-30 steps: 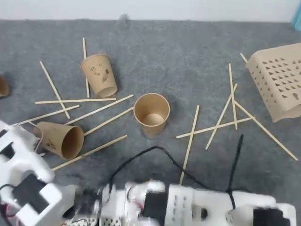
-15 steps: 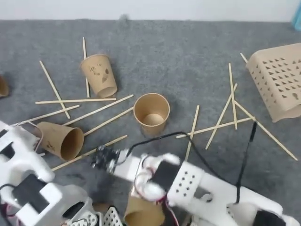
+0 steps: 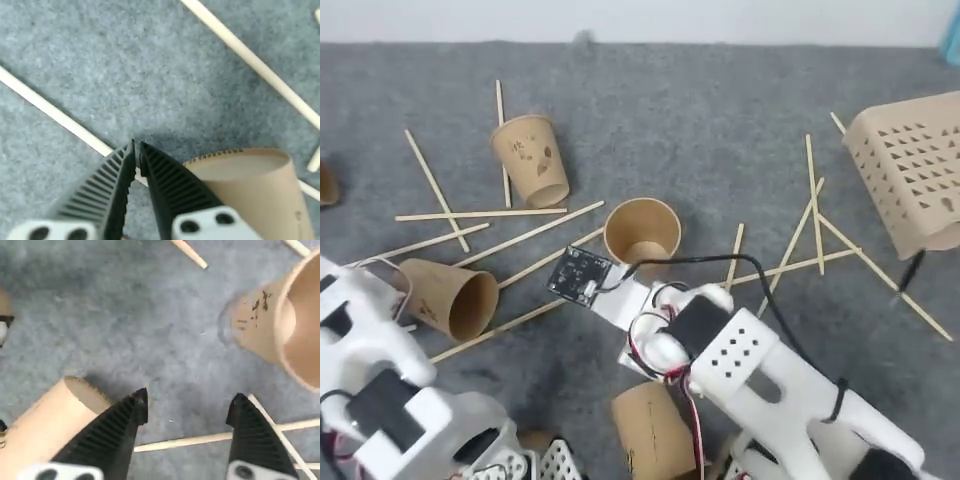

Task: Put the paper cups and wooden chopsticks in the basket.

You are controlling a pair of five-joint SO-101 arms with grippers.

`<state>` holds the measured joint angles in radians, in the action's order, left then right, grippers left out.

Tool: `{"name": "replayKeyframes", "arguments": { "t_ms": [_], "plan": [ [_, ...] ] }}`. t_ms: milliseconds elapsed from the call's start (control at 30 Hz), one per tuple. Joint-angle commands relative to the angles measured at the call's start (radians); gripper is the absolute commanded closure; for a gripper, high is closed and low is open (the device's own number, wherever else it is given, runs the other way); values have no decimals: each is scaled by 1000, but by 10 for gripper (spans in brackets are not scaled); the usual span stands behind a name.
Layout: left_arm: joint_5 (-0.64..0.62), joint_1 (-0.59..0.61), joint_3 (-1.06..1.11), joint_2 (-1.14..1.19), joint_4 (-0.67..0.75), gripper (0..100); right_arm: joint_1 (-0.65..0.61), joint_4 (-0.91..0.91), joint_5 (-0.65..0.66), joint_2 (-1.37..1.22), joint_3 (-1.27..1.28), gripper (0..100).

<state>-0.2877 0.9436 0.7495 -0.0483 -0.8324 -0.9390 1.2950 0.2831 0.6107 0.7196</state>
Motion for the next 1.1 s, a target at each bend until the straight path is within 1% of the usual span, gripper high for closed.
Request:
{"name": "replayKeyframes", "arguments": {
  "t_ms": [0, 100, 167, 233, 333, 667, 733, 800, 867, 967, 1067],
  "plan": [
    [-5, -5, -10, -6, 15, 987, -4, 139, 44, 24, -144, 728],
    [-5, -5, -10, -6, 15, 987, -82, 280, 123, 22, -175, 728],
    [-5, -5, -10, -6, 15, 987, -166, 367, 175, 12, -167, 728],
    [-5, -5, -10, -6, 15, 987, -246, 414, 216, 16, -124, 728],
    [-3, -6, -10, -6, 15, 987, -335, 374, 249, 19, -44, 728],
    [-3, -5, -10, -6, 15, 987, -466, 148, 252, 10, 141, 728],
    [-3, -5, -10, -6, 15, 987, -453, 94, 252, 10, 180, 728],
    [-3, -6, -10, -6, 15, 987, -410, 48, 252, 10, 198, 728],
    [-3, -8, -10, -6, 15, 987, -341, 7, 269, 10, 199, 728],
    [-3, -8, -10, -6, 15, 987, -216, -51, 342, 10, 199, 728],
    [-3, -6, -10, -6, 15, 987, -96, -124, 381, 10, 199, 728]
  ]
}}
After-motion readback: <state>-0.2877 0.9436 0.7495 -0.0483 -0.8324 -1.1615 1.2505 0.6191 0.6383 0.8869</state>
